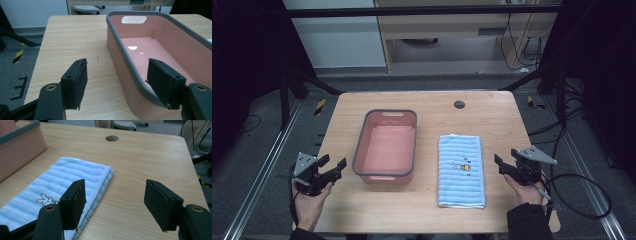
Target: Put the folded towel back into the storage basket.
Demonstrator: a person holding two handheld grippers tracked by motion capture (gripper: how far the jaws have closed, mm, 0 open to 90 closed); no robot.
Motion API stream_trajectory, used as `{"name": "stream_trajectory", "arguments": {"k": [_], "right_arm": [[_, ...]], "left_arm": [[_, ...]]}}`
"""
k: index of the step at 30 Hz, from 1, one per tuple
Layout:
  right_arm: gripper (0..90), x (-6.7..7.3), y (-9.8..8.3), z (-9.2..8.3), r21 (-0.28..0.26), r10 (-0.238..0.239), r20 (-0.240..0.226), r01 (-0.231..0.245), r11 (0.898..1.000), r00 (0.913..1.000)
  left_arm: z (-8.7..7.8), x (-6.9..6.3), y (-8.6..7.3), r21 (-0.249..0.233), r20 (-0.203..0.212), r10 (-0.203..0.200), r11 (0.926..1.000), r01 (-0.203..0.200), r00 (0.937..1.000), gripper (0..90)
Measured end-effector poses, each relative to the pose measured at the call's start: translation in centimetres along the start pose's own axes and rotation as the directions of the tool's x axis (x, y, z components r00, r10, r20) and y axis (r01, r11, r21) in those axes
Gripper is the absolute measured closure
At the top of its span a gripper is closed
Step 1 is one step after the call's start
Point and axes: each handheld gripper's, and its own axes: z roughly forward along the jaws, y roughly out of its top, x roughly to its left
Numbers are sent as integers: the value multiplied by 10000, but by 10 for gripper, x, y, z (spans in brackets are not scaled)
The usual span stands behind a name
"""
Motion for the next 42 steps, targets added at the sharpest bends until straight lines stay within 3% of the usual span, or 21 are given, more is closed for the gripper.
{"name": "stream_trajectory", "arguments": {"k": [4,12,18,27,31,42], "right_arm": [[358,3,5,-5,-139,-189,-7,189,9997,9998],[346,4,16,-11,-209,-26,-105,24,9998,9999],[367,4,19,-10,-163,-141,-162,138,9998,9998],[357,7,29,-5,-147,-147,-296,143,9998,9995],[385,13,38,-1,-200,-538,-355,531,9984,9979],[385,13,58,5,-390,-463,-393,447,9982,9982]], "left_arm": [[-2,-6,4,-56,127,136,9999,-135,9998,319],[-6,-23,12,-143,562,340,9993,-333,9978,304],[-1,-38,13,-45,813,654,9979,-652,9945,304],[2,-56,19,-111,1187,831,9965,-824,9895,304],[5,-70,22,-178,1422,1011,9949,-996,9847,305],[19,-113,30,-293,2143,1488,9889,-1459,9654,312]]}}
